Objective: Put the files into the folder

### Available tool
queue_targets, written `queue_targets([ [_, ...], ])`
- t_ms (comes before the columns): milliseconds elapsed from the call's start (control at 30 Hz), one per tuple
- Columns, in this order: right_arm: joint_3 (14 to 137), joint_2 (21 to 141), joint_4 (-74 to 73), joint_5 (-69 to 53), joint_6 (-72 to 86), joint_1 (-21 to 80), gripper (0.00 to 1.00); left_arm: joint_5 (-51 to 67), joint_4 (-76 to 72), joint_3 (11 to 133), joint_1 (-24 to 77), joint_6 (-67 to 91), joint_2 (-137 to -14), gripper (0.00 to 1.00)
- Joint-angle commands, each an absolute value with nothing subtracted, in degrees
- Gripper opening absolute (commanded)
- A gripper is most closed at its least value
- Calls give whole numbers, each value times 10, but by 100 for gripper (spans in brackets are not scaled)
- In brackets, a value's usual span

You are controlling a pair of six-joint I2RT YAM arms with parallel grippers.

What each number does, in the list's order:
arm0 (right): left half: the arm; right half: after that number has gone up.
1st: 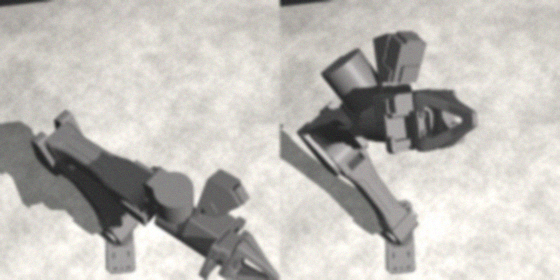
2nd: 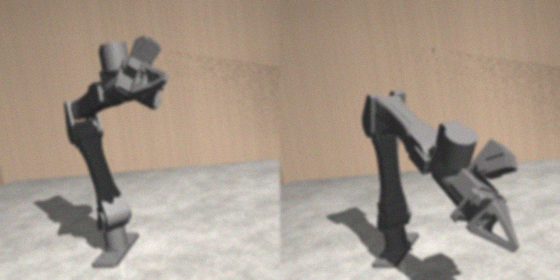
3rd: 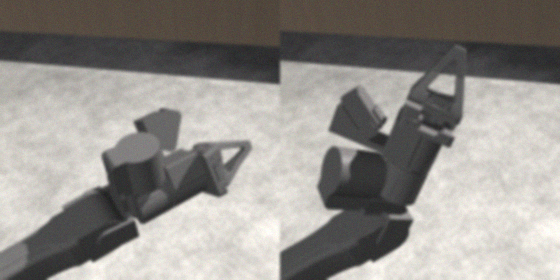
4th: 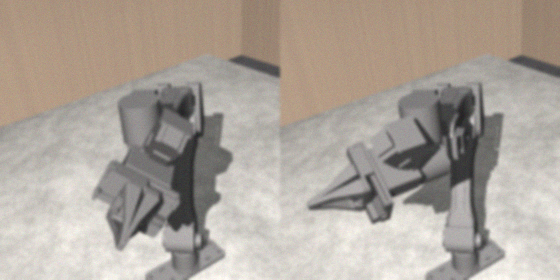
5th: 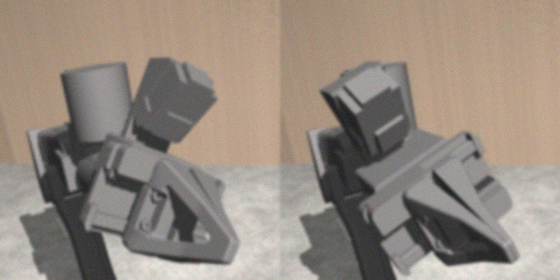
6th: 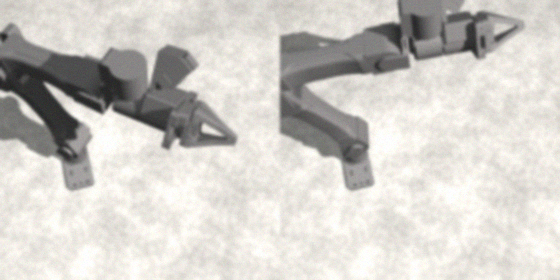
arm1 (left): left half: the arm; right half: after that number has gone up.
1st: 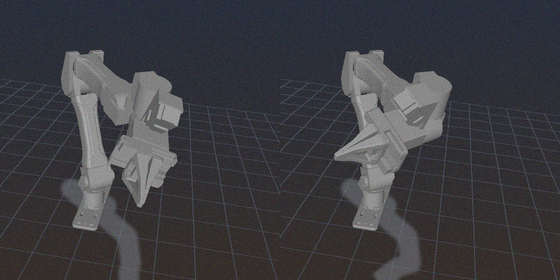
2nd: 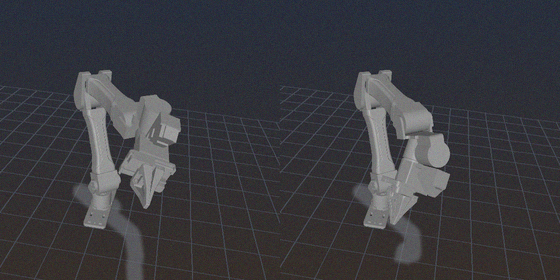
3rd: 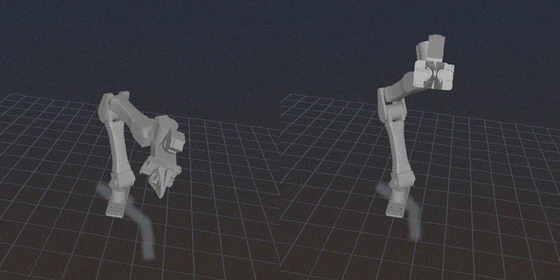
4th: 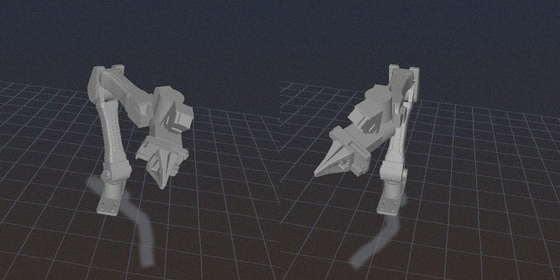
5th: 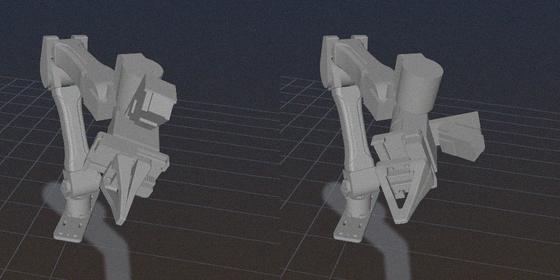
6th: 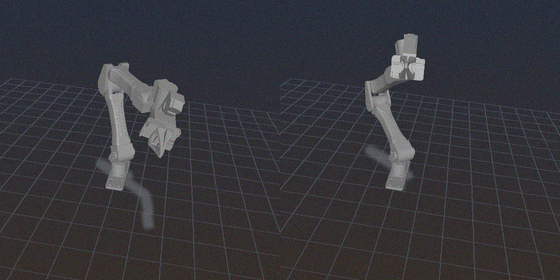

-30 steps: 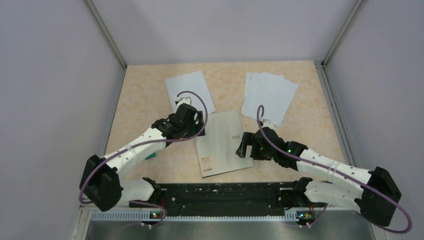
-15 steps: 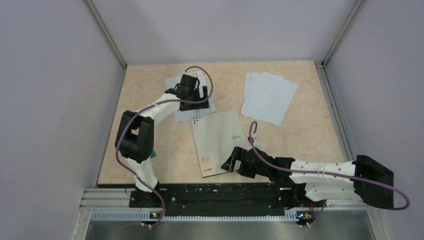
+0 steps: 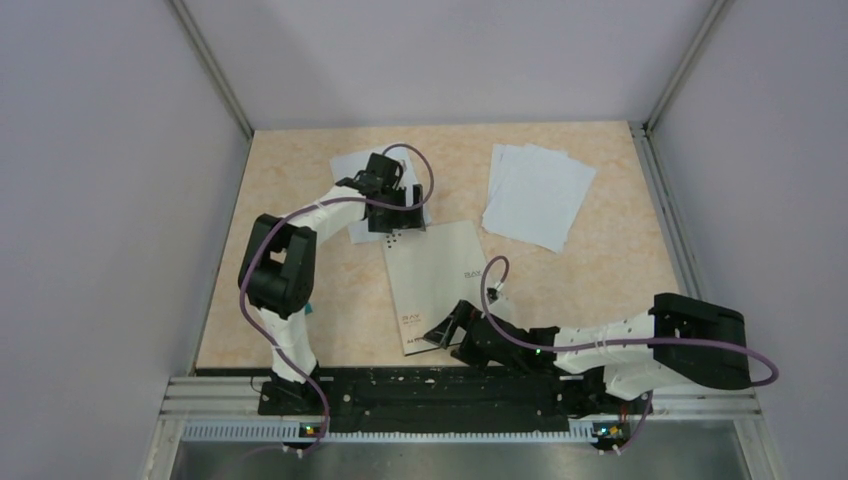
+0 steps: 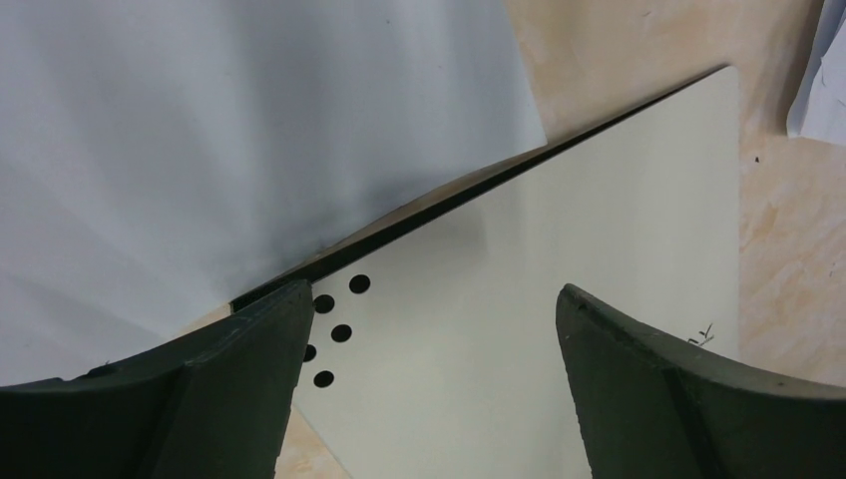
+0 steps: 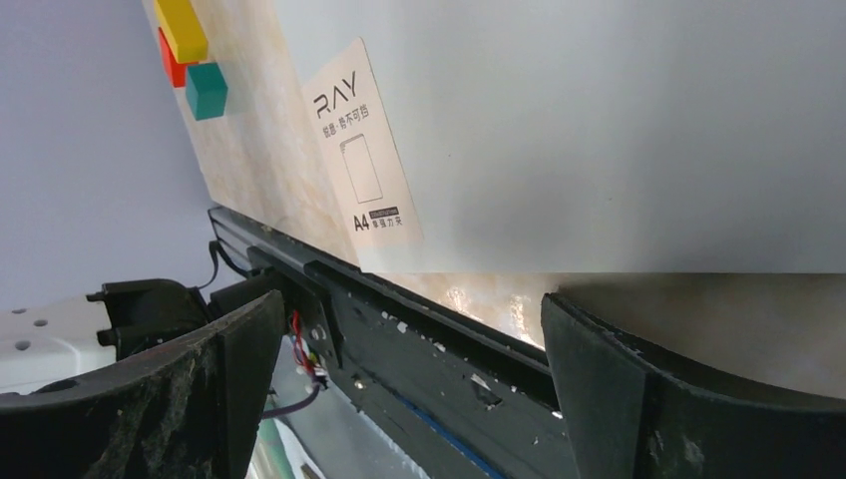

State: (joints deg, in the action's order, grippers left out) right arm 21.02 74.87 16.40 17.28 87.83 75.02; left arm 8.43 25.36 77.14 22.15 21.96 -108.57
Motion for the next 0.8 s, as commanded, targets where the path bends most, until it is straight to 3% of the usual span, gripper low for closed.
queue_targets([
  [0, 180, 762, 267, 230, 936, 766, 99, 110, 262, 761, 219, 222, -1075, 95],
  [233, 122, 742, 347, 296, 969, 767, 99, 113, 285, 747, 218, 217, -1042, 95],
  [767, 37, 606, 370, 407, 970, 766, 99, 160, 284, 717, 220, 233, -1011, 91],
])
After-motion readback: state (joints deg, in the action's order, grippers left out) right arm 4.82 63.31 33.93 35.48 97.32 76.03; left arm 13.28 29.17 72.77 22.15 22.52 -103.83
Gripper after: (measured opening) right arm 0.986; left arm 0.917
